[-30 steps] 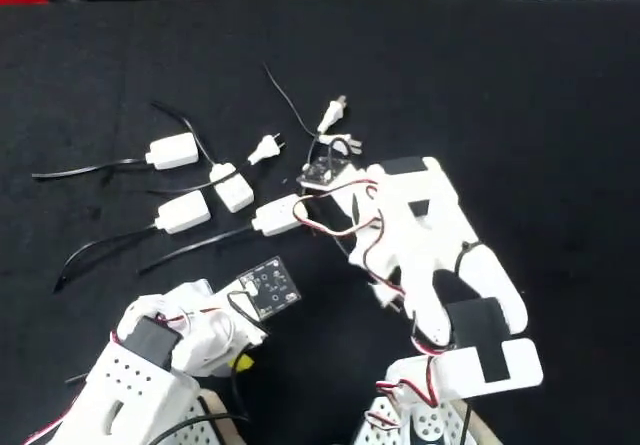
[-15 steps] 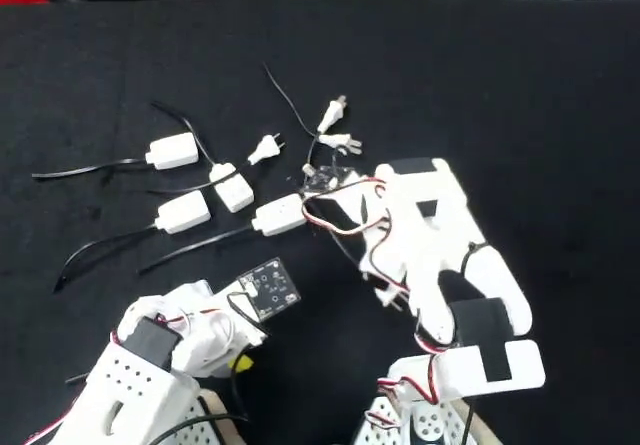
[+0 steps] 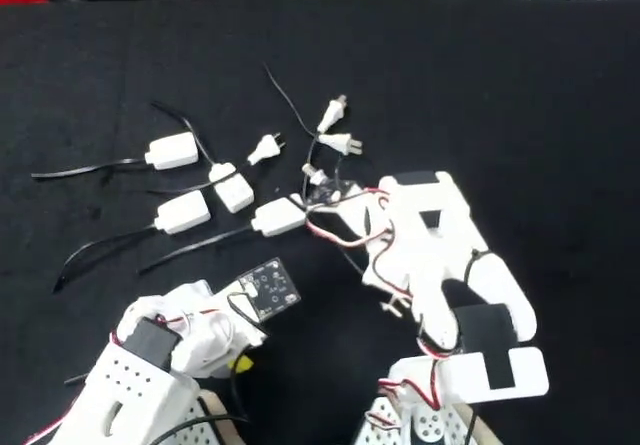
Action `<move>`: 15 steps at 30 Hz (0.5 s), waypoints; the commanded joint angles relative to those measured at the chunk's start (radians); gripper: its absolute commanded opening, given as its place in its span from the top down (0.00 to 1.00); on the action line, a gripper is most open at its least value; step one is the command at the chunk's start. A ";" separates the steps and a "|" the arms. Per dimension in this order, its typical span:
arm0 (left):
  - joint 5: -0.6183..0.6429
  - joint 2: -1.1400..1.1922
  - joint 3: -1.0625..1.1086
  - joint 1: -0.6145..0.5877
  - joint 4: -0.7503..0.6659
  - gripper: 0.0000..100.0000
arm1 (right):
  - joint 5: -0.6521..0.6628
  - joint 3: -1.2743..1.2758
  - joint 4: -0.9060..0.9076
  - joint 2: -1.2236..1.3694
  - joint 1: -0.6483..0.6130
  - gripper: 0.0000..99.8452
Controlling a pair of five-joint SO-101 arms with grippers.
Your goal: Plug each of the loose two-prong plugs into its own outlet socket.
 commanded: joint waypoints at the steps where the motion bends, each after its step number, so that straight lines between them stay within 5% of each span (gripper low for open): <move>1: -0.009 -0.005 -0.004 -0.010 0.005 0.69 | 0.000 0.028 -0.028 -0.015 -0.057 0.86; 11: -0.006 -0.005 -0.004 -0.010 0.005 0.69 | -0.080 0.030 -0.026 -0.015 -0.152 0.87; 15: -0.006 -0.005 -0.004 -0.010 0.005 0.69 | -0.080 0.030 -0.023 -0.015 -0.152 0.95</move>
